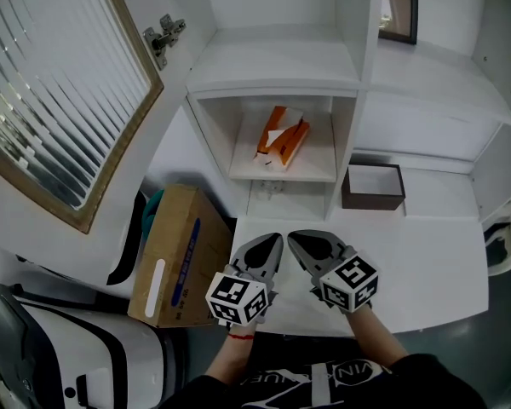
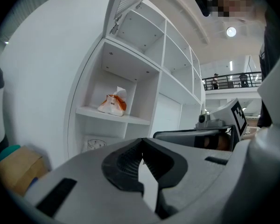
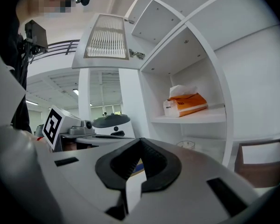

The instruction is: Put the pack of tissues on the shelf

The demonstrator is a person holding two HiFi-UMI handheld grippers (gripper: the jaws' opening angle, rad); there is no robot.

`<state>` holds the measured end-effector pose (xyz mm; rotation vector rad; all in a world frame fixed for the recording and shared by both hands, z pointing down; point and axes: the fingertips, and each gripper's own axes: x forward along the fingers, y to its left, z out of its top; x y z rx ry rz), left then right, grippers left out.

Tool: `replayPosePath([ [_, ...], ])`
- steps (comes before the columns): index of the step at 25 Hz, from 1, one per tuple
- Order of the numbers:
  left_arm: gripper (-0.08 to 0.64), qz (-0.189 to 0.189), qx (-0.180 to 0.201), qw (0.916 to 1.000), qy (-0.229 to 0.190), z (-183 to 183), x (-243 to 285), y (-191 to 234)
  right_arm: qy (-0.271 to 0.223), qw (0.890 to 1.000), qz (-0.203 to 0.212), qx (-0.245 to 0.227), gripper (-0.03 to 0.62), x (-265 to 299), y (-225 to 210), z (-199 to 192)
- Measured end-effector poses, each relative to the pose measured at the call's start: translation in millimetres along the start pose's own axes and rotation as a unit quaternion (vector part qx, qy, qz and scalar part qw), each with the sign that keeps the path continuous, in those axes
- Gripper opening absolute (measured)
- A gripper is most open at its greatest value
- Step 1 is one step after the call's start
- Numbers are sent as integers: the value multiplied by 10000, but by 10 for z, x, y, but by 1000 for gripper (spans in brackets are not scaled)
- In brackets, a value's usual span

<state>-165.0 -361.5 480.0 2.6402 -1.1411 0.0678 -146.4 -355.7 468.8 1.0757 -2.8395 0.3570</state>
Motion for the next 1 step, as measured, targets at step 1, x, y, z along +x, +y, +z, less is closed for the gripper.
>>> replayPosePath([
  [1, 6, 21, -6, 10000, -1, -9, -10, -9, 4, 10000, 25, 2, 3, -11, 12, -11],
])
